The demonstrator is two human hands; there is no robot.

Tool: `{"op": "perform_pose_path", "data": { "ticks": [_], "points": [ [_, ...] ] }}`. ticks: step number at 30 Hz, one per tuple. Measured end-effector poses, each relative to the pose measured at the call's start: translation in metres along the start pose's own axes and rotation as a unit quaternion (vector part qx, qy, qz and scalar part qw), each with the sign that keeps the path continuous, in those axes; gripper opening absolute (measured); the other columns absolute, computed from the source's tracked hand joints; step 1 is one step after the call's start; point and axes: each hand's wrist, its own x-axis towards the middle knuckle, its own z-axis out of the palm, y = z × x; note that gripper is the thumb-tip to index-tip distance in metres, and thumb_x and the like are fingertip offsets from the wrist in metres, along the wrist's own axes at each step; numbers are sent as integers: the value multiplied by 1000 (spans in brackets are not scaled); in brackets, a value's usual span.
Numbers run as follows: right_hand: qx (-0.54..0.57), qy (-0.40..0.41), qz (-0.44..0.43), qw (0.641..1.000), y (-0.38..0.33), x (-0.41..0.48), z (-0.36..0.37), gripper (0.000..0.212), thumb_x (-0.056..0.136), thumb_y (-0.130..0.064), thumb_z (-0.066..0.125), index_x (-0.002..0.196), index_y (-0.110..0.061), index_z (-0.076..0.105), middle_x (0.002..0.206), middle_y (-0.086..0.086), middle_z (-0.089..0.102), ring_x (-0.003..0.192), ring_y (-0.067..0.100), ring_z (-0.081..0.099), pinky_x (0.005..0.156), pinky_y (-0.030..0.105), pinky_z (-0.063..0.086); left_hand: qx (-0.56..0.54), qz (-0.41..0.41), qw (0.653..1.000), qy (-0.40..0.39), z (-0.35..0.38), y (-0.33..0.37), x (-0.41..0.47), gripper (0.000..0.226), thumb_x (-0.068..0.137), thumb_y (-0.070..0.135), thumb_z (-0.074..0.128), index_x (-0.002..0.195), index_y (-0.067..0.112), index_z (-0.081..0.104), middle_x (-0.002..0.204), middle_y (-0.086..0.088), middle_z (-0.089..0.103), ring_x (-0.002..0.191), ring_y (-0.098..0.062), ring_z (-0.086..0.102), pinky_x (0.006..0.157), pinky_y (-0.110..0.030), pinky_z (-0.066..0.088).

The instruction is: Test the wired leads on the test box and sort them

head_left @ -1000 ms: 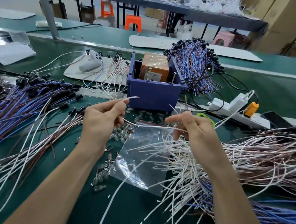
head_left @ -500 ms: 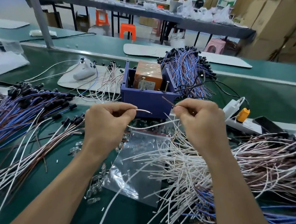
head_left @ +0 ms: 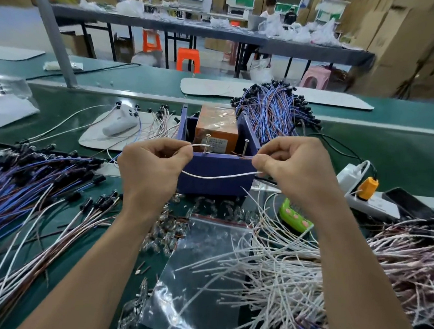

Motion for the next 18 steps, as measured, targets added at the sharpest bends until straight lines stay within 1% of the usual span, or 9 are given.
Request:
{"op": "perform_pose_path", "data": {
  "ticks": [2, 3, 6, 10, 12, 13, 15, 16, 18],
  "points": [
    [7, -24, 13, 1000, 2, 1, -2, 11, 82, -15, 79, 72, -20, 77, 60, -2, 73, 58, 9, 71, 61, 26, 59, 3, 1, 1000, 2, 1, -5, 1, 16, 80, 24, 85, 77, 38, 79, 69, 18, 75, 61, -5, 71, 60, -28, 60],
    [4, -33, 18, 999, 3, 1, -3, 11, 84, -16, 77, 73, -20, 77, 61, -1, 73, 58, 9, 71, 61, 28, 58, 2, -2, 1000, 6, 1, -8, 1, 13, 81, 24, 85, 78, 36, 80, 70, 17, 75, 61, -5, 71, 60, -28, 60],
    [-14, -42, 26, 999, 7, 2, -7, 14, 87, -20, 74, 73, -22, 77, 60, -2, 72, 53, 7, 65, 59, 29, 54, -13, -15, 1000, 17, 0, -15, 1, 6, 82, 24, 83, 82, 29, 81, 71, 14, 76, 59, -7, 70, 57, -26, 59],
    [-25, -52, 30, 998, 8, 2, -9, 13, 87, -23, 74, 75, -29, 77, 59, -3, 72, 53, 11, 61, 64, 34, 56, -9, -23, 999, 25, 2, -18, 1, 9, 82, 26, 83, 79, 34, 79, 68, 15, 75, 56, -5, 68, 54, -23, 55],
    [-27, -60, 32, 997, 9, 2, -9, 13, 86, -23, 75, 74, -27, 77, 59, -3, 72, 53, 9, 61, 62, 29, 56, -9, -27, 999, 29, 4, -19, 0, 12, 82, 27, 84, 77, 37, 78, 68, 17, 75, 56, -2, 67, 53, -18, 51],
    [-28, -64, 31, 997, 9, 1, -9, 15, 86, -22, 75, 72, -25, 77, 58, -3, 72, 50, 6, 60, 57, 23, 52, -12, -26, 999, 28, 4, -19, 0, 13, 82, 27, 84, 76, 37, 78, 68, 17, 75, 56, -1, 67, 53, -17, 51],
    [-30, -73, 26, 997, 8, 1, -8, 18, 87, -20, 75, 69, -22, 76, 57, -3, 71, 43, 1, 53, 47, 10, 40, -21, -23, 999, 26, 5, -19, -1, 11, 82, 27, 84, 77, 36, 79, 69, 16, 75, 59, -4, 70, 55, -19, 54],
    [-29, -78, 25, 996, 7, 0, -8, 18, 87, -20, 75, 69, -21, 76, 57, -2, 71, 40, 1, 51, 45, 7, 35, -27, -22, 999, 25, 5, -19, -1, 10, 82, 28, 83, 77, 36, 79, 70, 16, 76, 60, -5, 70, 55, -20, 55],
    [-27, -85, 27, 996, 6, -1, -8, 18, 88, -19, 74, 69, -20, 76, 56, -1, 70, 38, 1, 48, 43, 6, 33, -36, -20, 999, 24, 6, -19, -1, 10, 82, 27, 83, 78, 35, 79, 71, 15, 76, 61, -6, 71, 57, -20, 55]
  ]
}}
